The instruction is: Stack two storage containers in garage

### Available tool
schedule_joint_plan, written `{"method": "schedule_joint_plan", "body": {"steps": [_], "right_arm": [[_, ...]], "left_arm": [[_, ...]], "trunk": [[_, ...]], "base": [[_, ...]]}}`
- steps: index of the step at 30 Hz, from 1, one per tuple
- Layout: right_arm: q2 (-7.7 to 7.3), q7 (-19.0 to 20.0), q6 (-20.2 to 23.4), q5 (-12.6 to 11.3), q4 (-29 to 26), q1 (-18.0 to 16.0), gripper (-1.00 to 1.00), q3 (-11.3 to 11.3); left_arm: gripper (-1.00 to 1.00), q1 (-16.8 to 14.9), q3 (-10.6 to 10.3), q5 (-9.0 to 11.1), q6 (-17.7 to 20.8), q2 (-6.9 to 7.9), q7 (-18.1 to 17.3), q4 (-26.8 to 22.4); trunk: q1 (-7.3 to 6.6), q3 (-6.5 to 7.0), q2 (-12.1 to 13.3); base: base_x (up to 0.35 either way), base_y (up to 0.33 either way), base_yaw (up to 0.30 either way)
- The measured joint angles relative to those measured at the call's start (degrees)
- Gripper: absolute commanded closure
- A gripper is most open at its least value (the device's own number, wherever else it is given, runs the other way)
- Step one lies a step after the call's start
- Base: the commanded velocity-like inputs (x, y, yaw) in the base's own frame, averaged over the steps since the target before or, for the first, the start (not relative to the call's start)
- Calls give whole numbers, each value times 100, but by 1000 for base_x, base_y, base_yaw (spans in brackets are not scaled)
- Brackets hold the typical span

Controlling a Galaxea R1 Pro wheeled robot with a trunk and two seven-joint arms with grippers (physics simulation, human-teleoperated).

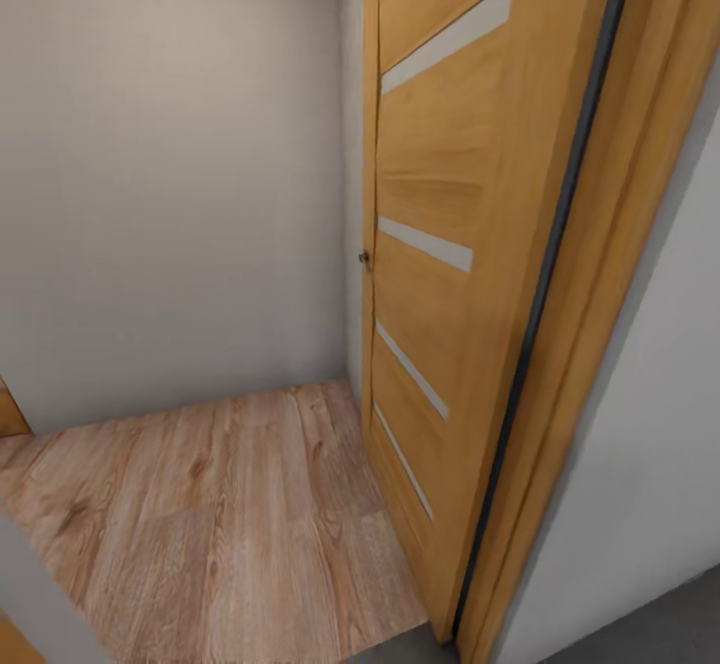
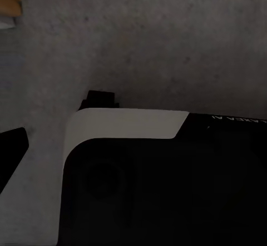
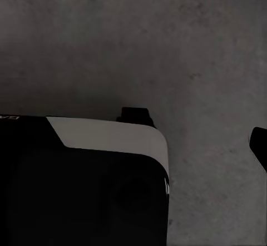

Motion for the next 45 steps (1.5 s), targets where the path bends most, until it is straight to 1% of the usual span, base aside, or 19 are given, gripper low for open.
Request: {"method": "schedule_joint_plan", "body": {"steps": [12,16,31,45], "right_arm": [[0,0,0,1,0,-1,-100,-1],[-4,0,-1,5,0,-4,-100,-1],[-7,0,-1,9,0,-4,-100,0],[-8,0,0,9,0,-3,-100,8]], "left_arm": [[-100,-1,0,15,0,0,1,0],[-100,-2,0,12,0,13,1,1],[-100,-2,0,-21,0,17,0,1],[-100,-1,15,17,0,7,0,0]], "trunk": [[0,0,0],[-3,0,-1],[-3,0,-1],[0,0,0]], "base": [[10,0,270],[245,0,126],[310,0,25],[31,0,239]]}}
